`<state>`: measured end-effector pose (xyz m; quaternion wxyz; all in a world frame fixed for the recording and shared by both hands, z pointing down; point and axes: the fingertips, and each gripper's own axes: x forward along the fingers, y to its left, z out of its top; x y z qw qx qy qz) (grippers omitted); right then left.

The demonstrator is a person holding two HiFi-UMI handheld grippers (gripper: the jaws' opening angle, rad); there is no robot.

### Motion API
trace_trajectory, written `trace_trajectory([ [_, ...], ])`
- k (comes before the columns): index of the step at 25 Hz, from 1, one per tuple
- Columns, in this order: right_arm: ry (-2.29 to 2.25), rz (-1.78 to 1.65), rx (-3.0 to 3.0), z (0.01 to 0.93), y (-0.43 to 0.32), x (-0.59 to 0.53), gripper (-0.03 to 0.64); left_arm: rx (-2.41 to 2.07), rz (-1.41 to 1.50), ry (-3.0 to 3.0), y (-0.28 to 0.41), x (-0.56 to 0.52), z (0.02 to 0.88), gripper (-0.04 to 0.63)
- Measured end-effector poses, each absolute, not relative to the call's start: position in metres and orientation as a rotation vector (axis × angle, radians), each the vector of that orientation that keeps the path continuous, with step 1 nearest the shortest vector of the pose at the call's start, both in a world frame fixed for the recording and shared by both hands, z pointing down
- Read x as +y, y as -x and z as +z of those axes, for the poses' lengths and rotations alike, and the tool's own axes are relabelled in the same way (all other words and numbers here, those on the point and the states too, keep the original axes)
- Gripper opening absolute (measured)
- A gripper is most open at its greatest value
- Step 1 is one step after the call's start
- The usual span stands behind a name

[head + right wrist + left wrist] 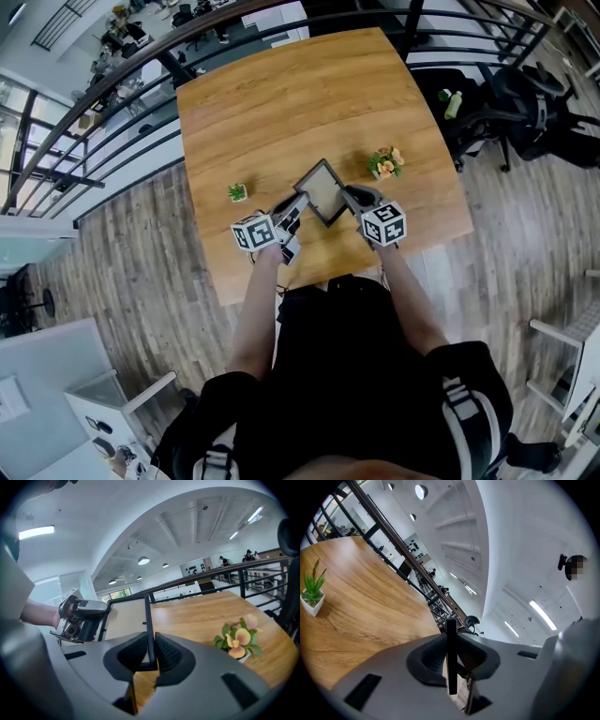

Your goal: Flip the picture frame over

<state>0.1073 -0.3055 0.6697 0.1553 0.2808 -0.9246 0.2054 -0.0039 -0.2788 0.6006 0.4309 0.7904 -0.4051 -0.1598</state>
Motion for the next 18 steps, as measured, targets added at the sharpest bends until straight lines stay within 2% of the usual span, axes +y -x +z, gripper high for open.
trace_trajectory([
  [8, -0.818, 0.635, -2.650, 0.675, -0.104, -0.303, 0.064, -1.055, -0.432, -1.885, 0.013, -0.277, 0.614, 0.074],
  [13, -0.813, 0.583, -2.657, 0.671, -0.102, -0.300, 0.147, -1.117, -0.463, -1.837, 0.023, -0.276, 0.614, 0.074],
  [18, -0.772, 0.509, -2.670, 0.664, -0.089, -0.289, 0.156, -1.189, -0.516, -1.786, 0.038, -0.279, 0.612, 0.074],
])
